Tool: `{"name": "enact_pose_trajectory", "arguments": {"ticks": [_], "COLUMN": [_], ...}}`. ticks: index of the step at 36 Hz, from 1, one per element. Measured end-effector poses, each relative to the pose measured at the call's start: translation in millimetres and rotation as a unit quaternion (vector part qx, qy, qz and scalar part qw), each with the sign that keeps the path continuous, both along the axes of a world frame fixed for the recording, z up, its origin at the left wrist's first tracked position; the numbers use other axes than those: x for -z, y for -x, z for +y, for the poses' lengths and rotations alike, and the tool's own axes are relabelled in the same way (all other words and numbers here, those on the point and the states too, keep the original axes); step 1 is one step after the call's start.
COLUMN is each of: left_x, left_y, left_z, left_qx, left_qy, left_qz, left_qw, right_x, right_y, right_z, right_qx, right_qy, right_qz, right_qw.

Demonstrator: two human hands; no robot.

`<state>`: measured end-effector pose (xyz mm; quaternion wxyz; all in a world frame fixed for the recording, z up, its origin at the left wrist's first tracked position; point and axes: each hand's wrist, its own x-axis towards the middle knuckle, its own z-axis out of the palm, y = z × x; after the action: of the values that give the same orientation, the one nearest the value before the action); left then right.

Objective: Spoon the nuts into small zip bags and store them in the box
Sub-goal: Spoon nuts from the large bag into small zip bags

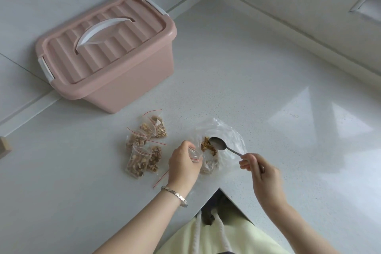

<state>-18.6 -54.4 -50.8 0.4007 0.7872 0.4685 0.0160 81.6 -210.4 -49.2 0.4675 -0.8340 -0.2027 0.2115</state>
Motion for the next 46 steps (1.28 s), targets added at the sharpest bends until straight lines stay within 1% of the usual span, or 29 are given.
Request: {"name": "enact_pose_trajectory", "arguments": {"ticks": [4, 8, 14, 17, 22, 25, 27, 32, 36, 41, 46], "left_x": [2.4, 5.8, 9.0, 10.2, 15.4, 18.5, 17.6, 12.2, 8.8, -2.7, -12.3], "left_y": [-3.5, -3.5, -4.7, -5.3, -4.1, -2.2, -1.4, 1.5, 5.5, 5.3, -0.2], "left_z": [4.1, 7.1, 8.6, 9.5, 8.1, 8.0, 8.7, 9.6, 8.1, 2.8, -2.7], "left_qx": [-0.002, -0.014, -0.030, -0.048, -0.060, -0.066, -0.070, -0.070, -0.076, -0.078, -0.058], "left_qy": [0.052, 0.098, 0.124, 0.130, 0.140, 0.132, 0.124, 0.073, 0.028, 0.005, 0.005], "left_qz": [-0.007, -0.017, -0.040, -0.050, -0.074, -0.079, -0.081, -0.084, -0.103, -0.131, -0.134], "left_qw": [0.999, 0.995, 0.991, 0.989, 0.985, 0.986, 0.987, 0.991, 0.991, 0.988, 0.989], "right_x": [10.3, 16.8, 21.9, 22.1, 18.1, 17.6, 17.4, 13.3, 3.5, -20.4, -49.7], "right_y": [4.0, 9.9, 13.3, 9.7, 1.2, -2.9, -4.1, -7.0, -12.5, -16.8, -8.9], "right_z": [0.9, 4.5, 12.0, 11.9, 8.3, 4.3, 0.3, -14.3, -24.7, -27.7, -13.2], "right_qx": [-0.009, -0.018, 0.039, 0.073, 0.120, 0.142, 0.152, 0.163, 0.167, 0.147, 0.119], "right_qy": [-0.008, -0.007, -0.053, -0.064, -0.066, -0.079, -0.091, -0.118, -0.147, -0.174, -0.199], "right_qz": [-0.002, 0.028, 0.168, 0.238, 0.362, 0.419, 0.439, 0.440, 0.421, 0.370, 0.288], "right_qw": [1.000, 0.999, 0.983, 0.966, 0.922, 0.894, 0.881, 0.875, 0.879, 0.901, 0.929]}}
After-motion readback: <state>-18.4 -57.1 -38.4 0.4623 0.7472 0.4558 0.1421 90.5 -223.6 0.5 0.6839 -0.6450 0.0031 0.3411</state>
